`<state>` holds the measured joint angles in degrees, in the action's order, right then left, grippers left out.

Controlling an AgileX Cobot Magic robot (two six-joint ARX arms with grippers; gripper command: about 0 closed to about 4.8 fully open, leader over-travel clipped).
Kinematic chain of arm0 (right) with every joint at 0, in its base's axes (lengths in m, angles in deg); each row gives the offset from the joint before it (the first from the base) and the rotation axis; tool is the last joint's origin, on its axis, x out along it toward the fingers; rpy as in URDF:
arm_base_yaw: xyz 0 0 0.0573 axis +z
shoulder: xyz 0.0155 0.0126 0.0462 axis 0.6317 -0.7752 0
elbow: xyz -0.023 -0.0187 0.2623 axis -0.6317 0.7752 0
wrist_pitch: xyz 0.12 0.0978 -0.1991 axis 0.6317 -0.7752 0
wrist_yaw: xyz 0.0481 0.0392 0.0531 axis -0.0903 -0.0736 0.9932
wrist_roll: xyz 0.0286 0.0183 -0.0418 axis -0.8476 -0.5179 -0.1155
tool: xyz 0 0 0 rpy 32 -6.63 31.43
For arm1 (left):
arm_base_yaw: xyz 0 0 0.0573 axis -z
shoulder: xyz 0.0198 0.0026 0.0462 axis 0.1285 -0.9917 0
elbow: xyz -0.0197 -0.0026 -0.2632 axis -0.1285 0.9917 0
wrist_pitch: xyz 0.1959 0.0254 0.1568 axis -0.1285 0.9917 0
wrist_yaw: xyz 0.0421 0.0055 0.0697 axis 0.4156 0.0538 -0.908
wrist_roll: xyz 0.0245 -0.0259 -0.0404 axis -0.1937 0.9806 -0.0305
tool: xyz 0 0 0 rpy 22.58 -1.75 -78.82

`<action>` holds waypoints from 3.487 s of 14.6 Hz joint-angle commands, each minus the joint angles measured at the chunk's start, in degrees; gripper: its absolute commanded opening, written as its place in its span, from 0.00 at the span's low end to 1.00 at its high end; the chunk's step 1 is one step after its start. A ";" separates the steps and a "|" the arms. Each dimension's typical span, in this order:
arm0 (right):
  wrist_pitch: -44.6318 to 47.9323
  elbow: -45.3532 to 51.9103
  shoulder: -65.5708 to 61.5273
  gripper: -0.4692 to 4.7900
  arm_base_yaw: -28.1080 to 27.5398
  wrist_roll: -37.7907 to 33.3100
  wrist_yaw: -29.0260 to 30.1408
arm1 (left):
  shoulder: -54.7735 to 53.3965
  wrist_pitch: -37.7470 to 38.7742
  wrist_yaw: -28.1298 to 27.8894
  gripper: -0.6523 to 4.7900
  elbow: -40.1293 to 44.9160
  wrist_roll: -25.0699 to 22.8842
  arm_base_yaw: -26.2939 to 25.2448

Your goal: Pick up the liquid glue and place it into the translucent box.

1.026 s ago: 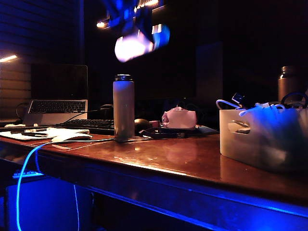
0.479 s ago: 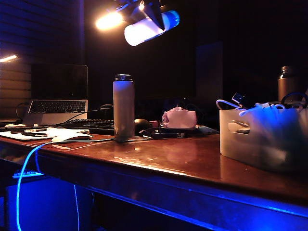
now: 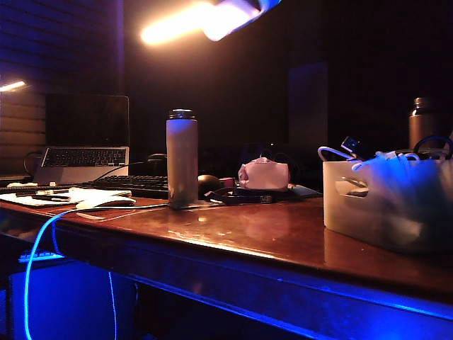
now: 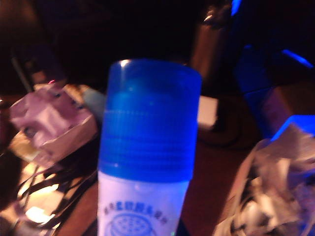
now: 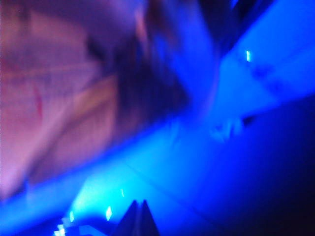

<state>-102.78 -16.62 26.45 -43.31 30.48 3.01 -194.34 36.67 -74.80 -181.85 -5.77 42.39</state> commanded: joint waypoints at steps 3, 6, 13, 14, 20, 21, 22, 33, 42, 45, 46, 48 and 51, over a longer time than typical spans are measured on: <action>12.17 -0.11 -8.02 0.09 0.09 -0.96 8.57 | 0.55 -1.03 2.64 0.34 -0.42 1.07 0.48; 18.05 -0.13 -14.71 0.09 0.37 -1.31 13.14 | 0.55 -0.44 3.19 0.34 -0.42 1.11 0.48; 33.42 -0.44 -18.69 0.09 7.19 -2.62 17.97 | 0.50 -0.02 3.19 0.34 -0.39 1.09 0.48; 34.16 -1.11 -18.49 0.09 7.54 -3.41 17.92 | 0.48 0.07 3.21 0.34 -0.37 1.11 0.48; 31.15 -5.57 1.42 0.09 5.09 -7.04 12.04 | -4.07 -1.20 3.69 0.34 -0.26 1.84 2.32; 30.82 -7.34 4.42 0.09 4.04 -7.04 12.07 | -5.77 -2.75 4.96 0.34 -0.26 2.40 3.19; 30.18 -8.94 6.12 0.09 3.28 -7.02 12.07 | -7.32 -4.31 5.92 0.34 -0.28 3.19 4.37; 22.47 -22.18 8.48 0.09 1.38 -7.15 17.49 | -22.38 -15.65 5.51 0.42 -0.33 7.48 8.37; 22.03 -22.18 8.48 0.09 1.38 -7.10 17.27 | -19.85 -14.64 1.53 0.93 -0.46 6.91 9.07; 21.86 -22.18 8.66 0.09 1.38 -7.10 15.85 | -12.35 -14.40 -0.04 0.12 -0.46 3.69 8.96; 21.84 -22.18 8.72 0.09 1.38 -7.15 16.02 | -9.03 -14.38 -1.40 0.11 -0.46 1.99 8.98; 19.67 -22.01 11.80 0.09 1.44 -6.99 17.11 | 0.59 -12.07 -2.34 0.11 -0.44 0.28 8.98; 19.61 -19.34 21.53 0.09 1.75 -3.19 17.68 | 14.58 -6.16 -8.48 0.11 -0.44 -3.58 8.98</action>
<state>-83.59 -36.75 46.23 -41.57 25.85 20.38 -182.97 28.80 -81.22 -181.96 -7.65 51.35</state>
